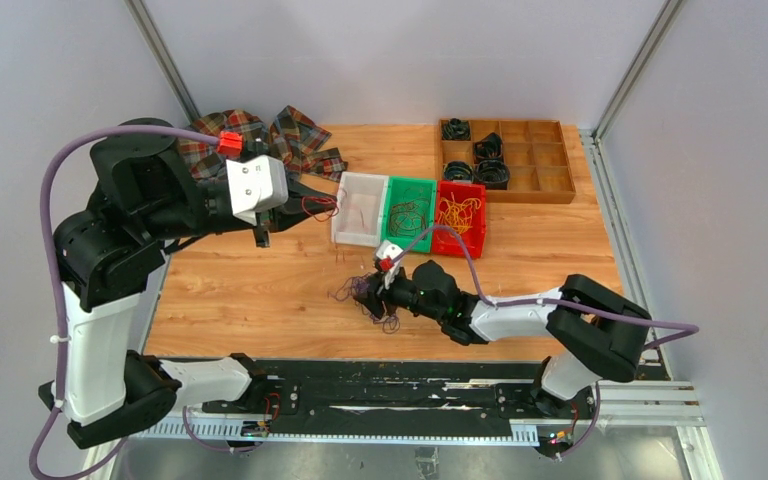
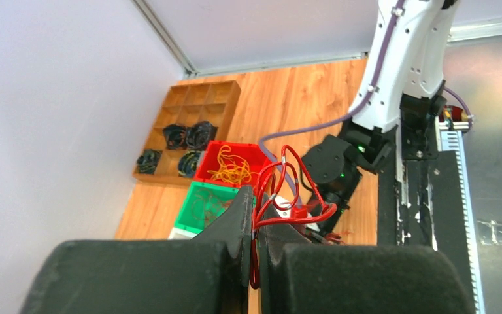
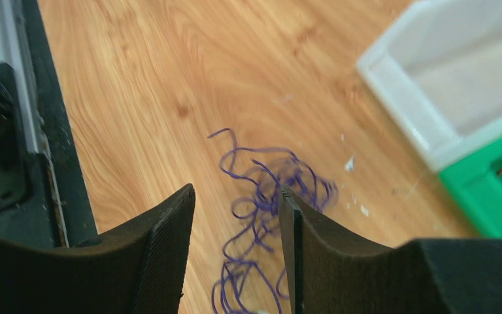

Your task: Untangle the cables

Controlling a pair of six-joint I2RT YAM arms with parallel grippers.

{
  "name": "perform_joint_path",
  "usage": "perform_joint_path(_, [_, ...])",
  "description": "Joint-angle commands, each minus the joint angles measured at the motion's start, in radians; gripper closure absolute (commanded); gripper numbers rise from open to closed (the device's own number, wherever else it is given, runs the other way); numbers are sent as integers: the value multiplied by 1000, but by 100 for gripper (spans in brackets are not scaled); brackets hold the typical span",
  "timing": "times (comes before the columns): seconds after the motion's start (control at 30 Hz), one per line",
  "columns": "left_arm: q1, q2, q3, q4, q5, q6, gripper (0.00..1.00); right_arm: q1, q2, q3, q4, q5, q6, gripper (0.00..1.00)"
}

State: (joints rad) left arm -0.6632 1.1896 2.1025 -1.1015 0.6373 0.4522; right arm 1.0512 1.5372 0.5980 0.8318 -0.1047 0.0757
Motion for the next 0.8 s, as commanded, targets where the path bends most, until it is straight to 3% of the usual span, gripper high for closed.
perform_joint_path(0.0, [-1,26,46,9,-39,1,100,9,21,-78,128,68,44,49])
perform_joint_path(0.13, [-1,32,4,9,-57,18,100,9,-30,-149,148,96,68,48])
perform_joint_path(0.3, [-1,50,-87,13,-79,51,100,4,-222,-177,47,197,61,39])
perform_joint_path(0.47, [-1,81,-180,71,-84,51,100,-19,-444,-187,-105,380,57,32])
perform_joint_path(0.77, [-1,245,-277,211,-138,65,100,-39,-711,-181,-418,868,54,36])
